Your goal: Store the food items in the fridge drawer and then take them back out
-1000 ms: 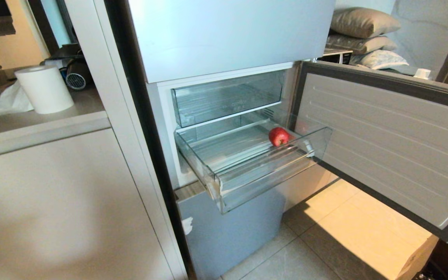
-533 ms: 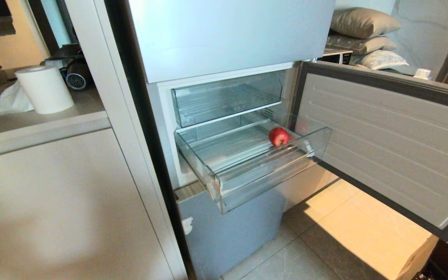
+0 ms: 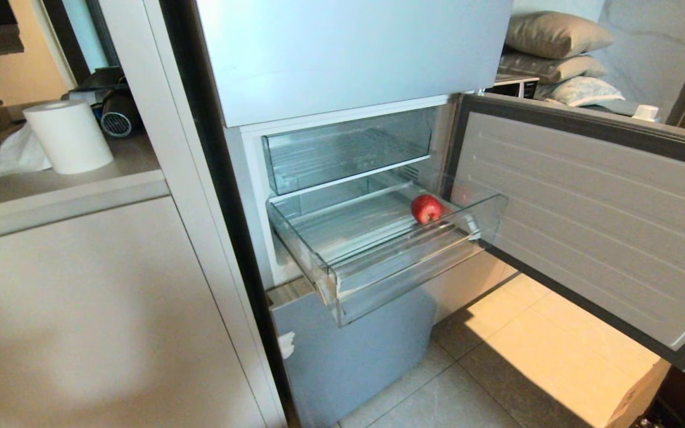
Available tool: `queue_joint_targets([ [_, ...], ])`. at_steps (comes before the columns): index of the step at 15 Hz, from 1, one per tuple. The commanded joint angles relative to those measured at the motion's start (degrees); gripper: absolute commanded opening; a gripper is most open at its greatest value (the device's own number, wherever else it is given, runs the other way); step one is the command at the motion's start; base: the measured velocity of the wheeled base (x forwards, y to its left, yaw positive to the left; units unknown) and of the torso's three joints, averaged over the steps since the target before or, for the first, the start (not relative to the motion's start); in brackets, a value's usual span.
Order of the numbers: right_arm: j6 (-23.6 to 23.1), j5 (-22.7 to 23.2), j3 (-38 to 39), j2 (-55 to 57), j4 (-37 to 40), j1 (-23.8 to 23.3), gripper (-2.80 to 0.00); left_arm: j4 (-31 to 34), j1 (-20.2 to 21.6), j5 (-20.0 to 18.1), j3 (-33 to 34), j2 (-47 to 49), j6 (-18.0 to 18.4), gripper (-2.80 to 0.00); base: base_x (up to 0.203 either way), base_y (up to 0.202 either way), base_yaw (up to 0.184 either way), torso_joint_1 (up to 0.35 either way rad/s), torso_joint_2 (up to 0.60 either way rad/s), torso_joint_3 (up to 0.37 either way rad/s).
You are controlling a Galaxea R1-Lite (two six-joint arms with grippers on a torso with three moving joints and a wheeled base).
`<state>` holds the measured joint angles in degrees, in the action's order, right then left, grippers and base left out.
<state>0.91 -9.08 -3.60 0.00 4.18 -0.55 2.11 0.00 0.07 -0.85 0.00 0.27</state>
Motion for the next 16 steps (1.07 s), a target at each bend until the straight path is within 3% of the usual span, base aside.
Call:
queue_joint_targets([
  [1,-2.9,11.1,1.1,0.0,0.4,0.0,-2.80,0.0,0.1,0.0,0.0,0.1,0.0,-2.80,0.000,0.000,0.000,0.000,0.00,0.000],
  [4,0.1,7.9,1.8,0.0,0.5,0.0,-2.80,0.0,0.1,0.0,0.1,0.1,0.0,-2.80,0.000,0.000,0.000,0.000,0.00,0.000],
  [16,-1.2,7.6,3.6,0.0,-3.9,0.0,-2.80,0.0,0.0,0.0,0.0,0.1,0.0,-2.80,0.000,0.000,0.000,0.000,0.00,0.000],
])
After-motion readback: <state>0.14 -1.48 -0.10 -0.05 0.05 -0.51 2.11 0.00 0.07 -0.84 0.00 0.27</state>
